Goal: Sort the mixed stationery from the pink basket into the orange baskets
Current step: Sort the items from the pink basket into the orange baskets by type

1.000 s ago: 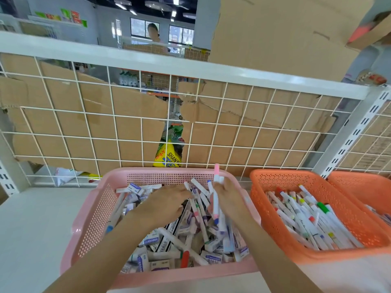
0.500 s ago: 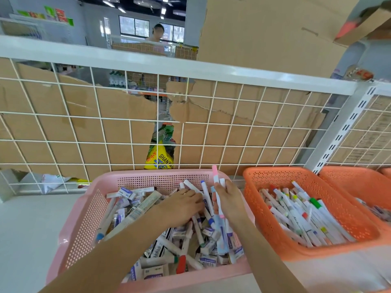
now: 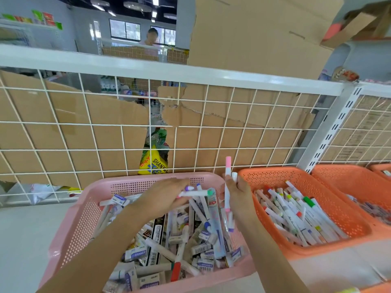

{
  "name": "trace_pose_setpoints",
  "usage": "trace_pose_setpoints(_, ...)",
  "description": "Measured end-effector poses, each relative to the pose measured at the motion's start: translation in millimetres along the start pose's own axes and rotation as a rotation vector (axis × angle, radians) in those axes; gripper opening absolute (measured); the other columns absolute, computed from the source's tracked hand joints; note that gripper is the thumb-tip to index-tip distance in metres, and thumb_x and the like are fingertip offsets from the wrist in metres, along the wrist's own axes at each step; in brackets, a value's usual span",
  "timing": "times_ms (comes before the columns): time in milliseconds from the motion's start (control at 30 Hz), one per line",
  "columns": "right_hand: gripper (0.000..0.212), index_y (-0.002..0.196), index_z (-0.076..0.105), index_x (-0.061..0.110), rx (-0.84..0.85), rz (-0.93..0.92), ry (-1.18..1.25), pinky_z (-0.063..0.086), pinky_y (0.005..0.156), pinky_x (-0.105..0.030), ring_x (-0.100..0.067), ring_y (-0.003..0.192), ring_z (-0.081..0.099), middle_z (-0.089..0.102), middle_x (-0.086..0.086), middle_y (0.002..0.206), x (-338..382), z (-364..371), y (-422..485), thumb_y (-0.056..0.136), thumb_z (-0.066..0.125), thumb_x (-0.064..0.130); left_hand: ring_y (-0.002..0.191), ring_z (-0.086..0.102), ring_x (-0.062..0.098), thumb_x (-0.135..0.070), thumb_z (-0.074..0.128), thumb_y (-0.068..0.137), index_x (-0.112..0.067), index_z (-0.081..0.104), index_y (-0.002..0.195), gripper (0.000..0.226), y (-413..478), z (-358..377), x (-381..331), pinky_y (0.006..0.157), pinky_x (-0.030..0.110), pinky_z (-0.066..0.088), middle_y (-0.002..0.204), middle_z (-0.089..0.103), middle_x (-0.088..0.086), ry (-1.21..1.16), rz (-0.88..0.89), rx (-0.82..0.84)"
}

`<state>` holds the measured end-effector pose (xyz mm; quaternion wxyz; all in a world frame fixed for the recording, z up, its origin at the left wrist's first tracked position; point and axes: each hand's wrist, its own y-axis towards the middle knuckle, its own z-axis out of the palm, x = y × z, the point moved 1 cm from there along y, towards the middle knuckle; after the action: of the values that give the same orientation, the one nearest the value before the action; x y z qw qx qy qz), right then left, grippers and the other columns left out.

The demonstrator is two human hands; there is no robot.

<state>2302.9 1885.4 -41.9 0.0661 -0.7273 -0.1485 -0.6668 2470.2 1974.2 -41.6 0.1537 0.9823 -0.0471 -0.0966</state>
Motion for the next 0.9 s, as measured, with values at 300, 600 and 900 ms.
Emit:
trace_pose_setpoints(300,0.025,0.074,0.044,0.012,-0.147,-0.086,-0.234,0.032,0.049,-0.028,-0.014,0.050,0.038,0.042,-0.005,0.060,6.5,-64.1,-11.7,0.094,0.052,0.026,0.051,0.039,0.009,-0.029,0.049,0.095,-0.014,0.053,0.094,0.016,4.5,-6.8,-10.8,0.046,0.021,0.025,0.062,0.047,-0.003,-0.319,-0.271,-0.119)
trace_pose_setpoints(600,0.024,0.076,0.041,0.007,-0.269,-0.034,-0.184,0.030,0.037,-0.019,-0.016,0.047,0.035,0.040,-0.008,0.058,2.8,-140.5,-18.5,0.096,0.049,0.017,0.045,0.030,0.016,-0.016,0.048,0.095,-0.004,0.045,0.073,0.026,14.7,-20.5,-20.9,0.049,0.028,0.028,0.054,0.034,0.005,-0.809,-0.459,-0.136)
trace_pose_setpoints(900,0.021,0.080,0.045,0.003,-0.188,-0.035,-0.143,0.036,0.035,-0.021,-0.006,0.036,0.040,0.046,-0.003,0.055,7.7,-202.1,13.8,0.100,0.040,0.010,0.029,0.033,0.011,-0.007,0.044,0.096,-0.002,0.050,0.076,0.022,65.1,0.4,-85.2,0.031,0.015,0.026,0.044,0.044,0.002,-1.077,-0.589,-0.240)
